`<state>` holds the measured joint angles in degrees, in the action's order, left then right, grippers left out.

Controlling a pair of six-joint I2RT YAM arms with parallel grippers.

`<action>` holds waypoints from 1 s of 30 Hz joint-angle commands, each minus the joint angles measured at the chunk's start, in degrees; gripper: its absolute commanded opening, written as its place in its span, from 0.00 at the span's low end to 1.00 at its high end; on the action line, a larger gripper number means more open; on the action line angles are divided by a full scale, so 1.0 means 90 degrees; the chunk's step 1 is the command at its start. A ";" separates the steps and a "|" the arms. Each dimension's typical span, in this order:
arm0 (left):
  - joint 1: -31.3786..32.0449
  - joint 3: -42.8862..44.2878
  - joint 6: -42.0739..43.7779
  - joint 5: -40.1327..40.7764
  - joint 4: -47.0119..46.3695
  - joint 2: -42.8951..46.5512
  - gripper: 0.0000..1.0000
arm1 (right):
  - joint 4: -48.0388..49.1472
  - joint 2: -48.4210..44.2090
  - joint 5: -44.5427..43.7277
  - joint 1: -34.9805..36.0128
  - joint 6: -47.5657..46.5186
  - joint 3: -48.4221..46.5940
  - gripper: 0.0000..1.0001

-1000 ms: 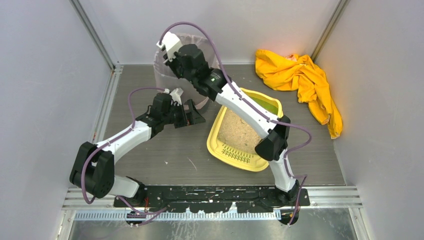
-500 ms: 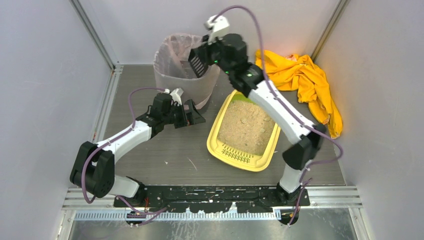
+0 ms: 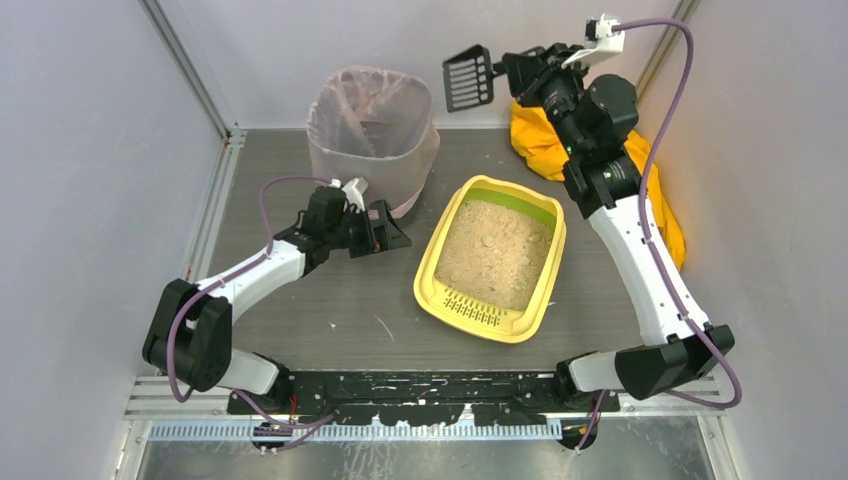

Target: Clean the litter box

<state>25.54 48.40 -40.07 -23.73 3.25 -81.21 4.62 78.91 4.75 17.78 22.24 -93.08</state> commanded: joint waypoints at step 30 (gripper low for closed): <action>0.0024 0.0237 -0.0040 -0.0156 -0.0317 -0.0364 0.96 | -0.1666 -0.1089 -0.2643 -0.0014 -0.0318 0.4379 0.01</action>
<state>25.54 48.60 -40.49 -24.21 2.98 -84.62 -15.46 68.05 -15.99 17.54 19.44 -52.84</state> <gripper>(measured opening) 0.964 0.215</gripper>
